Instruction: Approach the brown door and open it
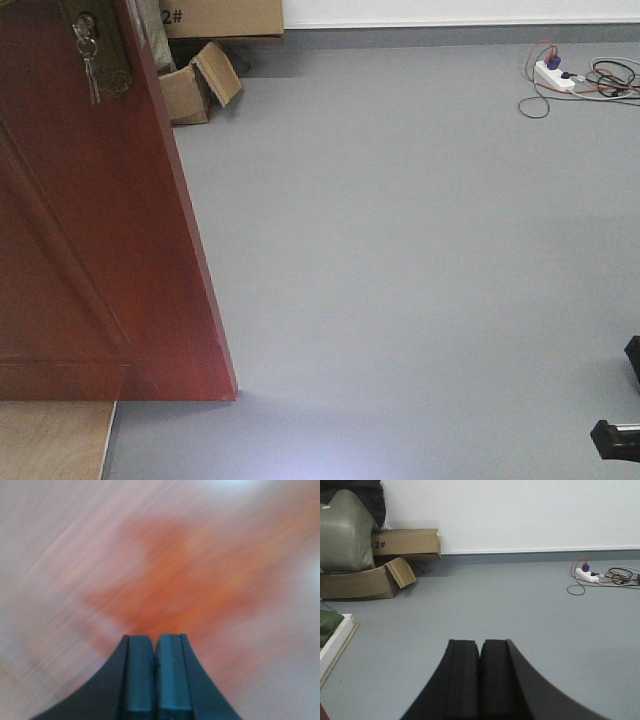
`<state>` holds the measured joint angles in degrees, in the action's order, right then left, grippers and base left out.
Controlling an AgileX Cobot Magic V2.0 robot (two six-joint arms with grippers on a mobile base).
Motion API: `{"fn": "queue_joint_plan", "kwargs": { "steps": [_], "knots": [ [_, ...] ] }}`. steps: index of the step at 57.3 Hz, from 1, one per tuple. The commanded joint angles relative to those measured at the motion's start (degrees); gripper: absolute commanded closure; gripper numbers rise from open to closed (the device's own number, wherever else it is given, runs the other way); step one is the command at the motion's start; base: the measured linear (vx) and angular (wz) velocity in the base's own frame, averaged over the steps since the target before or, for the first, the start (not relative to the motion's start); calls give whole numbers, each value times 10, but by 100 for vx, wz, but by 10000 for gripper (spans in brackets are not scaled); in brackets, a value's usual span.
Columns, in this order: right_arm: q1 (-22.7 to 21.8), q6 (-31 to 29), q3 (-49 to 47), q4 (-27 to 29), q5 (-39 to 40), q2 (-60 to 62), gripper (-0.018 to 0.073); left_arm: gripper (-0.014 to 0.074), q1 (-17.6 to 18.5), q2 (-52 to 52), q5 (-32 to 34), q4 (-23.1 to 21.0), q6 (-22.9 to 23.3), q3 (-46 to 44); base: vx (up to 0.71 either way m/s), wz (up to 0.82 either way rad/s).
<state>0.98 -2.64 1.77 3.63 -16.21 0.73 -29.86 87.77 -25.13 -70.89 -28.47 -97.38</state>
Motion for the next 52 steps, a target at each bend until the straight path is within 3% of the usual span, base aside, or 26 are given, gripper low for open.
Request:
{"fn": "queue_joint_plan", "kwargs": {
  "steps": [1,5,10,14,28,37,41,45,52],
  "knots": [
    [-1,-3,3,0,47,6,559,600,24,-76,-13,133,-7,-18,0,0],
    [-1,-3,3,0,47,6,559,600,41,-111,-49,244,37,-10,0,0],
    [-1,-3,3,0,47,6,559,600,60,-166,-60,328,90,32,0,0],
    [-1,-3,3,0,47,6,559,600,74,-212,-22,379,102,93,0,0],
    [-1,-3,3,0,47,6,559,600,122,-372,181,388,92,385,0,0],
    [-1,-3,3,0,47,6,559,600,150,-449,233,389,72,529,0,0],
    [-1,-3,3,0,47,6,559,600,160,-479,239,410,82,581,0,0],
    [-1,-3,3,0,47,6,559,600,170,-511,242,466,127,630,0,0],
    [-1,-3,3,0,47,6,559,600,189,-572,279,625,285,713,0,0]
  ]
}}
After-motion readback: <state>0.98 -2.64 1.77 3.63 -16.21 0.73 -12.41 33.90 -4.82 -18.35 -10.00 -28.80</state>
